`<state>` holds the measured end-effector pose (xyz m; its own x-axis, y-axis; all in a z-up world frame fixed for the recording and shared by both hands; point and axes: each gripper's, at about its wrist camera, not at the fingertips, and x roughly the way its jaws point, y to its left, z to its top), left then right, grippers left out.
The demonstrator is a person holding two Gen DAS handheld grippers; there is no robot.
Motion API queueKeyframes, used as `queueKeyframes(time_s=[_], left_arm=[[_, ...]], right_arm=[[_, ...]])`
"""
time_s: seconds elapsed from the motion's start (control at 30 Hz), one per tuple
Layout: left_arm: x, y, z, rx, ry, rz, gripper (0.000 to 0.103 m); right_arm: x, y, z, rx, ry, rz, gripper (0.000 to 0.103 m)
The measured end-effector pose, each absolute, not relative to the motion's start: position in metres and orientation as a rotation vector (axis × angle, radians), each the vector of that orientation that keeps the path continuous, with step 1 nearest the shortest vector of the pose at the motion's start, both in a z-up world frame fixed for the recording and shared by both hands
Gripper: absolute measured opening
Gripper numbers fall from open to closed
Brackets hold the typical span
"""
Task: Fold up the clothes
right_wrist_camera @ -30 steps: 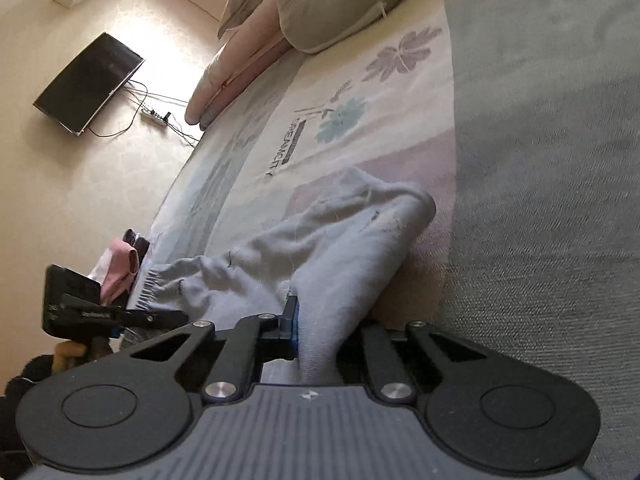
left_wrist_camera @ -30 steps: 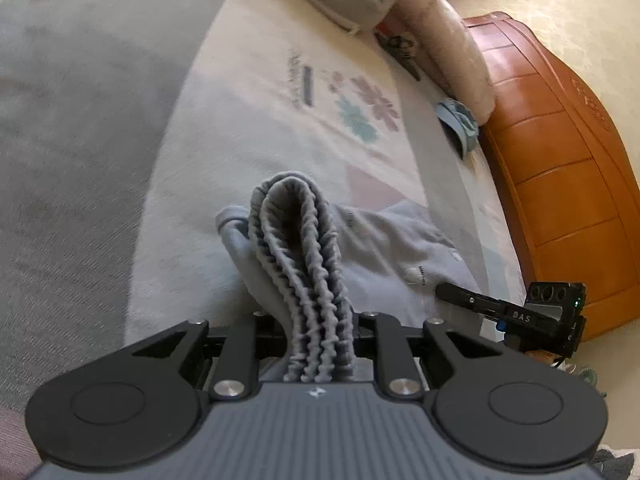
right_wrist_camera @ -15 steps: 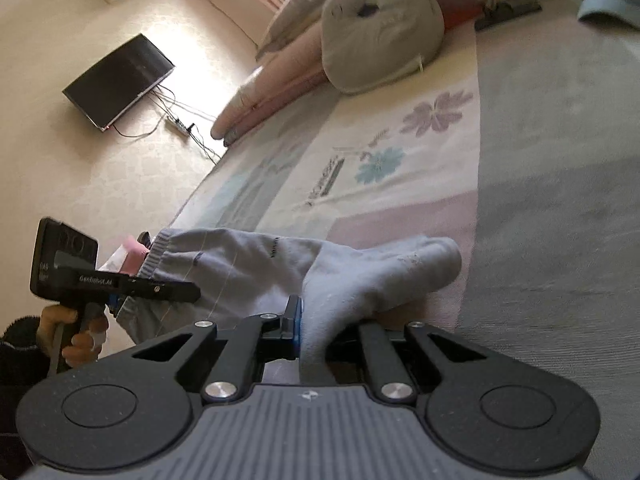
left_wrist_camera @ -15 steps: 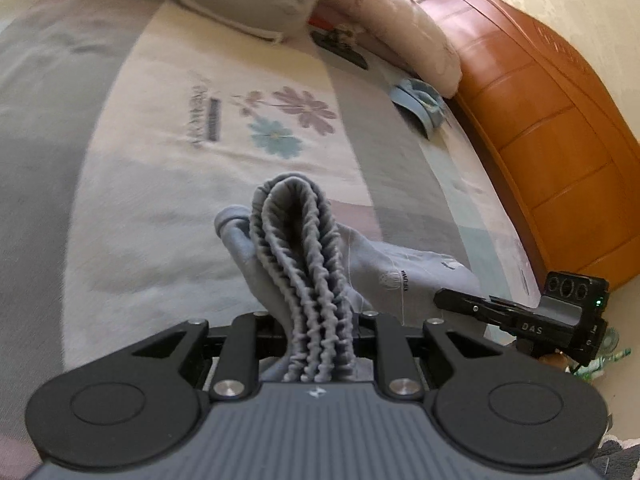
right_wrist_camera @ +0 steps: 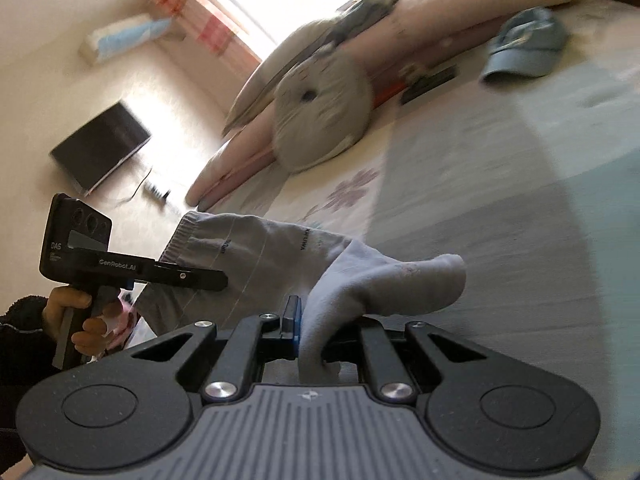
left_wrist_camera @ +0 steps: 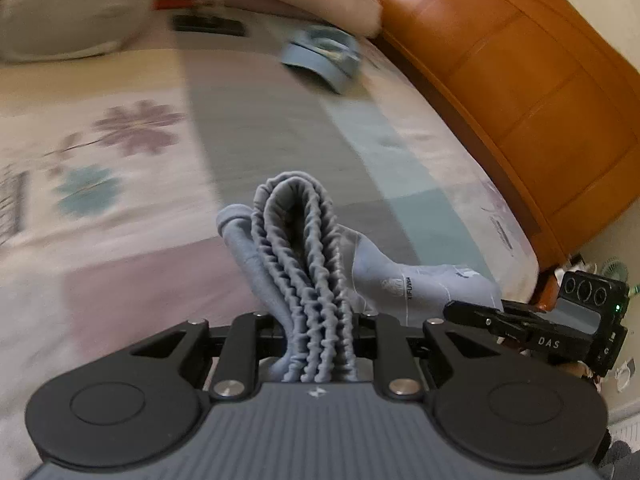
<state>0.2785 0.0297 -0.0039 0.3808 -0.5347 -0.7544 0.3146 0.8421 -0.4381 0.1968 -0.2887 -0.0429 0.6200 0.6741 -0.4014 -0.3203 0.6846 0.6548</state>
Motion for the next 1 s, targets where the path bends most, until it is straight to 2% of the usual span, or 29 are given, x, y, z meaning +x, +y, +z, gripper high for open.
queueKeyframes(time_s=[0.63,1.0], left_arm=[[0.411,-0.224,0.001,0.002,1.065,-0.867,0.018],[0.475,-0.355,0.007,0.192,1.046,-0.929,0.018]], right_arm=[[0.161,-0.471,-0.037,0.653,0.500,0.225,0.012],[0.145,-0.504,-0.047,0.661,0.358,0.006,0.011]])
